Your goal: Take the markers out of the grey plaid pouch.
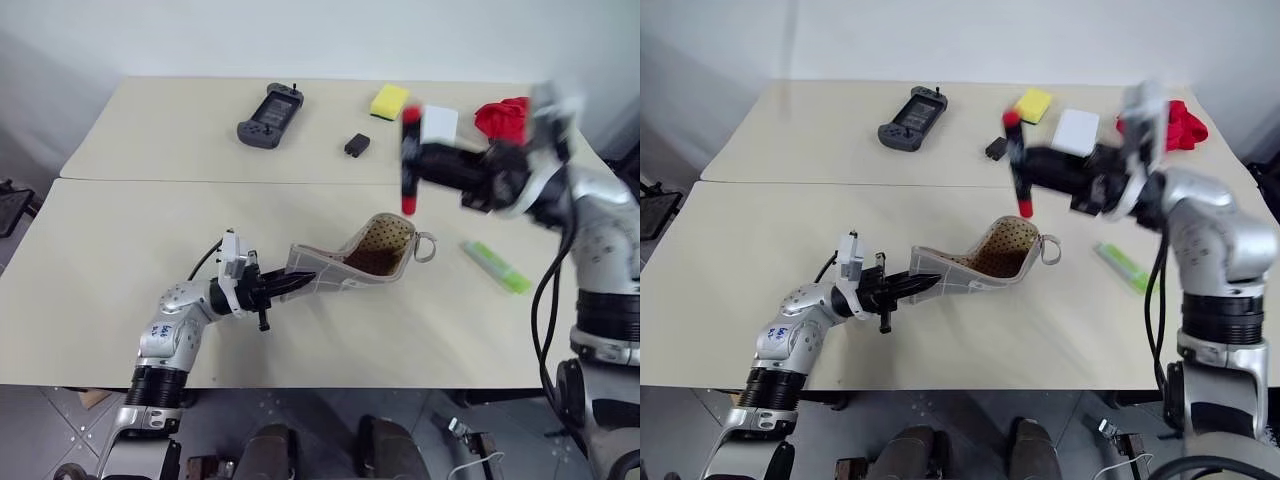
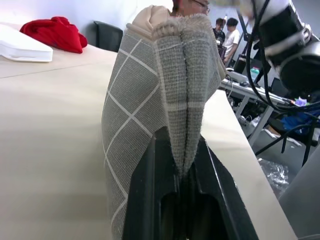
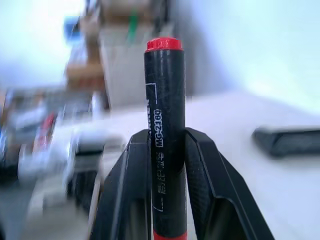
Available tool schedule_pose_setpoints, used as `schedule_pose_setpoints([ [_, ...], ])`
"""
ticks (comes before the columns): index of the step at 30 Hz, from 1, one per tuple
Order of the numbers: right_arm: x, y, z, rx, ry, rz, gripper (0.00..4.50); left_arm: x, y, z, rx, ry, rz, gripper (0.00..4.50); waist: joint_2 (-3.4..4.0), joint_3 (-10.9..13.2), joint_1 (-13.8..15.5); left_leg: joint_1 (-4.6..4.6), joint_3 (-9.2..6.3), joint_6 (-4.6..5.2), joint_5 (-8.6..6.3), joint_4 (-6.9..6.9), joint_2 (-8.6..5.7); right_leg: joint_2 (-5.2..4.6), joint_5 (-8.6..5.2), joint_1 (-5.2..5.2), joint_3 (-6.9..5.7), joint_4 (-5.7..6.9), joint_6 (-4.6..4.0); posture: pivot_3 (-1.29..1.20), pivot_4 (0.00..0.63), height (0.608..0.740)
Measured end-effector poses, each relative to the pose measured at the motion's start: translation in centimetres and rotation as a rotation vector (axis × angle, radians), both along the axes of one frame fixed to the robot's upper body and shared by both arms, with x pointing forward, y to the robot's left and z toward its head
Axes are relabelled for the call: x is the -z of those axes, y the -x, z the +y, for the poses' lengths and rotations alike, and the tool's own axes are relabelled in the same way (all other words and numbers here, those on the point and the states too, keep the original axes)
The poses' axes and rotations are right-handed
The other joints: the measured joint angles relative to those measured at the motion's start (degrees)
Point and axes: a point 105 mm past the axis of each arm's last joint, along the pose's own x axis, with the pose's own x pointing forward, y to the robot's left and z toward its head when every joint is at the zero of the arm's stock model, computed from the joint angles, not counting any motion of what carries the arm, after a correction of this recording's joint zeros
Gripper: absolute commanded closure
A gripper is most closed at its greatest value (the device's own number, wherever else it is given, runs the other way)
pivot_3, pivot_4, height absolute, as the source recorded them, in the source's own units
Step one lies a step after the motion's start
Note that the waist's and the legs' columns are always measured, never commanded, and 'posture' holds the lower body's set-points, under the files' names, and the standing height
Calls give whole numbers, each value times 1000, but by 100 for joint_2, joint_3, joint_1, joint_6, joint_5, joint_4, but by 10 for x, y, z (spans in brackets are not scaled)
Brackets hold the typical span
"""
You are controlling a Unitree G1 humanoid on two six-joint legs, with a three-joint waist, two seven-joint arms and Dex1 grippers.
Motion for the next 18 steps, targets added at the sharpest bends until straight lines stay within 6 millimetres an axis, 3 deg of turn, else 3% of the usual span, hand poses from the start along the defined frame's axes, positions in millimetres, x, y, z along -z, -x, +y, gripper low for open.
schedule_pose_setpoints([
  [2, 15, -10, -25, 137, 102, 87, 3921, -3, 3, -1, 22, 6, 13, 4500, -1, 0, 63, -2, 5, 6, -4, -1, -12, -1, 0, 1, 0, -7, 0, 0, 150, 740],
  [5, 79, -27, -65, 345, 338, 292, 3921, -5, 7, 8, 26, -1, 43, 4500, -2, -2, 83, -3, 51, 15, -11, -3, -31, -1, 0, -4, 11, -13, 1, 0, 150, 740],
  [7, 116, -32, -76, 403, 432, 406, 3921, -7, 7, 12, 22, 6, 55, 4500, 0, 0, 64, -3, 66, 15, -11, -3, -29, 0, 1, -10, 13, -11, 2, 0, 150, 740],
  [9, 136, -35, -85, 467, 495, 459, 3921, -8, 7, 15, 18, 5, 60, 4500, 5, 2, 27, -3, 67, 13, -10, -4, -26, 0, 1, -12, 13, -8, 2, 0, 150, 740],
  [15, 166, -30, -94, 533, 621, 524, 3921, -14, 8, 28, -28, 8, 53, 4500, 5, 2, -28, -3, 63, 12, -9, -3, -25, 0, 1, -10, 13, -11, 3, 0, 150, 740],
  [18, 173, -31, -102, 578, 653, 536, 2961, -13, 11, 34, -39, 6, 73, 4500, 5, 2, -11, -3, 63, 12, -10, -1, -24, 0, 1, -4, 10, -12, 3, 0, 150, 740],
])
